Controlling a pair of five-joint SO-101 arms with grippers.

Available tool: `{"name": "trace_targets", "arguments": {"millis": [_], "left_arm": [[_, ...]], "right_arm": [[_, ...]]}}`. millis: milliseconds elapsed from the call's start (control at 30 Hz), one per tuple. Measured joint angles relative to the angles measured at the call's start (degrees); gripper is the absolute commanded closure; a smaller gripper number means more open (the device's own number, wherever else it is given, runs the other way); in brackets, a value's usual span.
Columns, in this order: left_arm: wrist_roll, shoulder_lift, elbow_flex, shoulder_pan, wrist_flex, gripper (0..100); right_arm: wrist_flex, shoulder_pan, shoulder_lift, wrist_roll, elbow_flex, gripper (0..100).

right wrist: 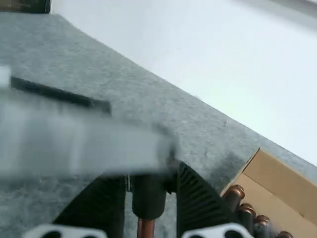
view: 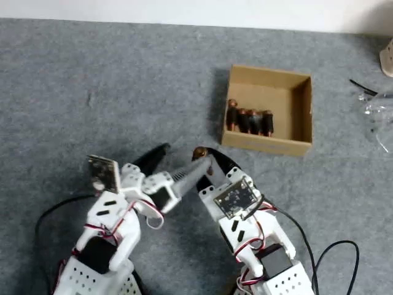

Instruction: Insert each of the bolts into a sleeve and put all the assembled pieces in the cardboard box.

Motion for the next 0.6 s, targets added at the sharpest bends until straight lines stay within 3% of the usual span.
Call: {"name": "trace_targets", "arguments": {"millis": [267, 467, 600], "left_arm": [[11.43, 0.0, -2.02, -15.3, 0.0, 63], [10.64, 0.0, -1.85, -17.76, 0.0, 63], [4.84, 0.0, 1.41, -17.93, 0.0, 77]], "right_arm": [[0.0, 1.49, 0.0, 0.0, 0.0, 99.4], [0.0, 4.75, 0.0, 0.0, 0.0, 99.4], [-0.7, 7.82, 0.0, -2.46, 0.0, 99.4]]}}
